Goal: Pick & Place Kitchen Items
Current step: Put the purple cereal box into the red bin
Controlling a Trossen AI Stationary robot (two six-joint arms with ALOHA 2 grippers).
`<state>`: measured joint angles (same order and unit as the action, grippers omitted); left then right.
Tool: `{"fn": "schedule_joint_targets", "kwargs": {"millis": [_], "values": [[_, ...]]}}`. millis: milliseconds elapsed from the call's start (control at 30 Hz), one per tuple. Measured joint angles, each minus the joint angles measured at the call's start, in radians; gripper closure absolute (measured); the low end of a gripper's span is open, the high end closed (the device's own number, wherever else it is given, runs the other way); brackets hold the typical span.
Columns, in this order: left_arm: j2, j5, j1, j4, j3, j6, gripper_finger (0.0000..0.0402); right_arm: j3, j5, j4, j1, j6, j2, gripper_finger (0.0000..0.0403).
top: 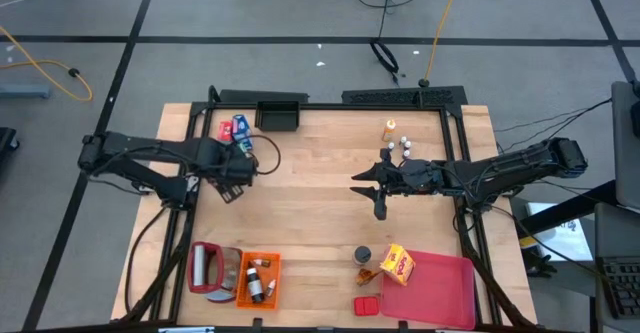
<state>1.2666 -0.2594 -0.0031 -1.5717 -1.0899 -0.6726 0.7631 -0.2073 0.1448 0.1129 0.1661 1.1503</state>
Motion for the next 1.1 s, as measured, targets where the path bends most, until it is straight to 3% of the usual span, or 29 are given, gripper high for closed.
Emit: {"fn": "schedule_joint_targets", "kwargs": {"millis": [467, 867, 967, 1100], "values": [[-0.02, 0.05, 0.073, 0.002, 0.13, 0.05, 0.016, 0.0, 0.0, 0.0, 0.0, 0.0, 0.0, 0.0273], [-0.038, 0.029, 0.128, 0.078, 0.244, 0.153, 0.0161, 0.0, 0.0, 0.001, 0.0, 0.0, 0.0, 0.0273], [-0.037, 0.041, 0.128, 0.104, 0.245, 0.171, 0.0178, 0.0, 0.0, 0.0, 0.0, 0.0, 0.0, 0.0273], [-0.037, 0.057, 0.128, 0.109, 0.245, 0.172, 0.0231, 0.0, 0.0, 0.001, 0.0, 0.0, 0.0, 0.0273]]}}
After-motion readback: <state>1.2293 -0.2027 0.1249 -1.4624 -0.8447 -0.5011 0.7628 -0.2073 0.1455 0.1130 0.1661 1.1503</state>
